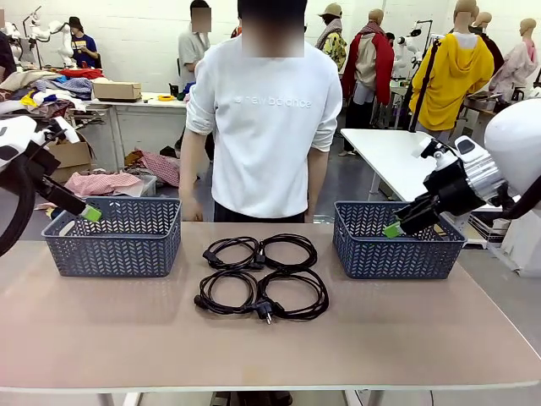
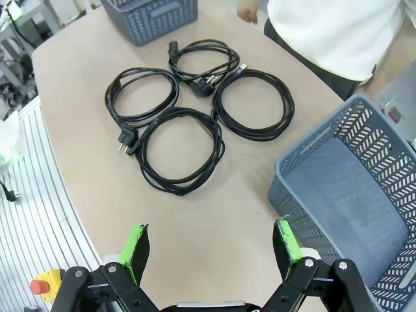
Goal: Organize the cables according to human instructions.
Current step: Pick up a bundle of cables and place it in the basket indicated by the human.
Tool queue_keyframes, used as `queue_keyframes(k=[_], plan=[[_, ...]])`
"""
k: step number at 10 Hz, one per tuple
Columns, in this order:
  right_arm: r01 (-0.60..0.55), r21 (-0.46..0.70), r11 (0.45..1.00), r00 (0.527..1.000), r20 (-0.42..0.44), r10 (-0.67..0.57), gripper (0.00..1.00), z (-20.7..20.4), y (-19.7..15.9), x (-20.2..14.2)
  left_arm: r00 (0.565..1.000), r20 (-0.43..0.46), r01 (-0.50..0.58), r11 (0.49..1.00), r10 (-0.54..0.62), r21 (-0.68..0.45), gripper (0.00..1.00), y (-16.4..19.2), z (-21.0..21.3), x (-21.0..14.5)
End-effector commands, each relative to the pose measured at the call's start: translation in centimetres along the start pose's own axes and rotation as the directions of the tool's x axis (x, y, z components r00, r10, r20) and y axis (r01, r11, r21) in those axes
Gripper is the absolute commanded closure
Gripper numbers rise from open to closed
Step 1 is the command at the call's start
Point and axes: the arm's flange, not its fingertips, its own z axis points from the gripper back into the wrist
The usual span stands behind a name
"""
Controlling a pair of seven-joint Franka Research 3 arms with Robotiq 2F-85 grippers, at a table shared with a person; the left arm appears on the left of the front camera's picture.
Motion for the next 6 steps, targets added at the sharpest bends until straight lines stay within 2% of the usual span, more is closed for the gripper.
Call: queue_keyframes(k=[1,6], plan=[[-0.020,0.013,1.000,1.000,0.018,0.020,0.00,-0.22,-0.44,0.01,1.000,0.018,0.015,1.000,-0.014,-0.020,0.00,0.20,0.02,-0.17],[-0.020,0.013,1.000,1.000,0.018,0.020,0.00,-0.22,-0.44,0.01,1.000,0.018,0.015,1.000,-0.014,-0.020,0.00,0.20,0.02,-0.17]])
